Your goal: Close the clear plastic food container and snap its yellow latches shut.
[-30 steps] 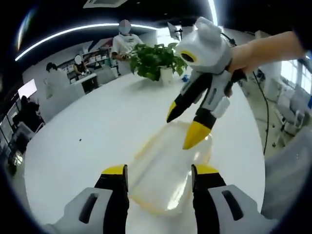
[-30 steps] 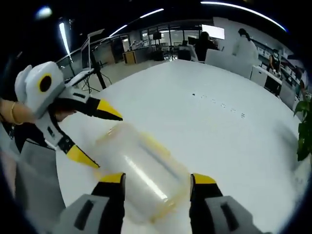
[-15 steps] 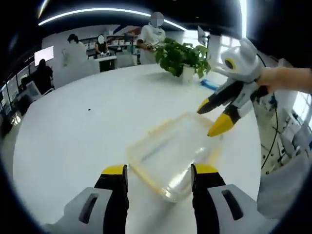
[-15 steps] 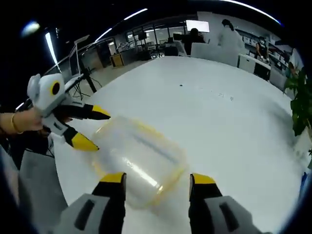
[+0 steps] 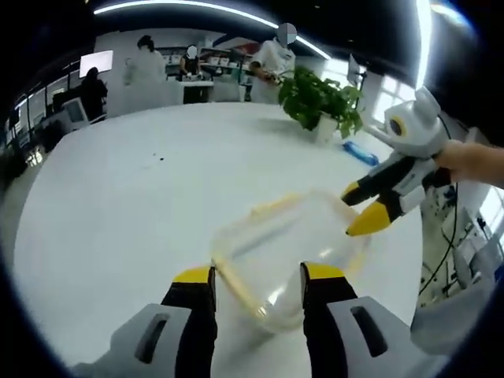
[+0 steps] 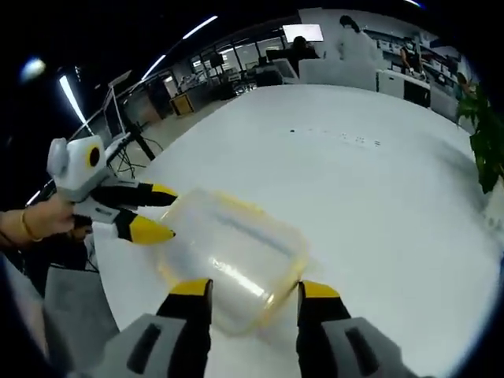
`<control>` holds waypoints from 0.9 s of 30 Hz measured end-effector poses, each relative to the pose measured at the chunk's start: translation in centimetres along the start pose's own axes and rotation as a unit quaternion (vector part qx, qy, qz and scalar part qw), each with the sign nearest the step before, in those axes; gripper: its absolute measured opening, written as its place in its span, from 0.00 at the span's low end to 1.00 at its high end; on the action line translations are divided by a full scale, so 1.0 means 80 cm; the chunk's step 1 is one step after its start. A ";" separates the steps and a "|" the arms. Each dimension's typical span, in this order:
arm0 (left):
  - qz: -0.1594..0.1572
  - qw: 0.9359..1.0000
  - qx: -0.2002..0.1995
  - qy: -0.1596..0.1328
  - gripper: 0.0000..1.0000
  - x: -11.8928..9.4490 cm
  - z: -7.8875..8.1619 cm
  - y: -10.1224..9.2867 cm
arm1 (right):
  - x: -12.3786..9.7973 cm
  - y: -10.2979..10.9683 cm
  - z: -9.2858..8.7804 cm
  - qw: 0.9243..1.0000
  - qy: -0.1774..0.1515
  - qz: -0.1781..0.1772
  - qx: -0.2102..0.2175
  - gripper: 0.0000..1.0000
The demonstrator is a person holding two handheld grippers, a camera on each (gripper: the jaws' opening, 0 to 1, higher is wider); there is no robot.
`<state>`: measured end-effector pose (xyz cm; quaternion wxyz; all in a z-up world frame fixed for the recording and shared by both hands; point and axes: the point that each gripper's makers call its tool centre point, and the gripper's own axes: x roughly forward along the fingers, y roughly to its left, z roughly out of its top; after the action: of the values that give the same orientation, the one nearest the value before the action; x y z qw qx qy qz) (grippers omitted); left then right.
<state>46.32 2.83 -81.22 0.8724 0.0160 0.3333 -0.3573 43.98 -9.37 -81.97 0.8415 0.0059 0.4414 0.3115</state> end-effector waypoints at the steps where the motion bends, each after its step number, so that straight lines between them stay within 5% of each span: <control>1: 0.005 1.000 -0.003 -0.002 0.40 -0.002 0.000 0.006 | 0.005 0.003 0.003 1.000 -0.001 0.001 0.001 0.41; 27: 0.066 0.996 -0.041 -0.037 0.36 -0.016 0.021 0.122 | 0.087 0.030 0.083 0.999 -0.039 0.026 0.017 0.41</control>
<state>52.80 10.42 -81.19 0.9058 -0.0108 0.3129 -0.2854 50.61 -1.97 -82.40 0.8494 0.0436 0.4134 0.3253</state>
